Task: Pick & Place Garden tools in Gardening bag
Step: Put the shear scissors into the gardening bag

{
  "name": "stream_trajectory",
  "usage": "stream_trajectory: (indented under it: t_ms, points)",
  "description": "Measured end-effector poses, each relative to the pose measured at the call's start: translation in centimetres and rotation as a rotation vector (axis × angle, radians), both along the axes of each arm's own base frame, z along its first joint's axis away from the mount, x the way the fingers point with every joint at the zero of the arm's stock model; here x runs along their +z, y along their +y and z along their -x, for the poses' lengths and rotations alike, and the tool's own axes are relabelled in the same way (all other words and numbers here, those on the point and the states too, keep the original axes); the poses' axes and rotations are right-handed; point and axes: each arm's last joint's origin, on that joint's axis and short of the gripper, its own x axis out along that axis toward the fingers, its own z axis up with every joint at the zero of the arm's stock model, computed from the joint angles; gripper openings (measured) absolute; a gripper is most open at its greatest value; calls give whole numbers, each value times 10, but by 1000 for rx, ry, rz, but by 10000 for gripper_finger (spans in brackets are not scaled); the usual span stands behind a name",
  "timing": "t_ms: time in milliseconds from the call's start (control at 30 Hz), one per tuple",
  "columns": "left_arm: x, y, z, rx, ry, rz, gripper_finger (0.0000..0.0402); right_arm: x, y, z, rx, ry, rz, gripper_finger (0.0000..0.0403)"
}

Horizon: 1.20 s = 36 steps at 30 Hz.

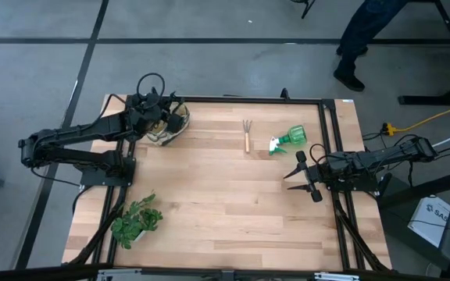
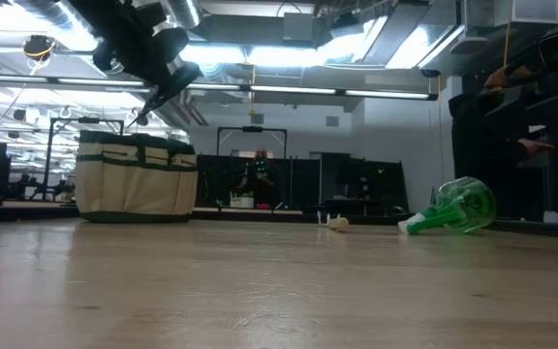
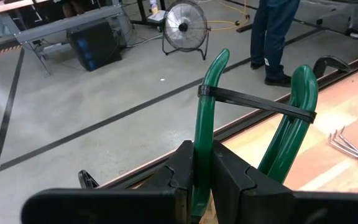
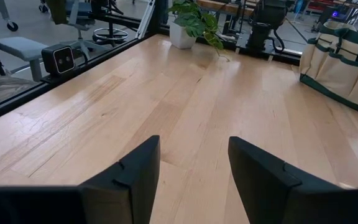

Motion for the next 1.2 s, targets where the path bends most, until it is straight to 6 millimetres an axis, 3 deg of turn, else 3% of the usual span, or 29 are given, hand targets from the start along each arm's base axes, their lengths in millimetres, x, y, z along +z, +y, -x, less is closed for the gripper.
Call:
stream_trajectory:
  t_ms: [200,533,867,1000,1200]
  points:
    - [2,0,-2,-27,-42,5,27,0,0,0,0,0,0,193]
    - [25,-12,-22,-423,-276,-12,27,0,0,0,0,0,0,193]
    - [9,-27,-41,-916,-314,332,27,0,0,0,0,0,0,193]
    - [-12,-34,-46,-889,-195,497,27,0,0,0,0,0,0,193]
    - [-40,-35,-41,-552,-6,600,27,0,0,0,0,1,0,193]
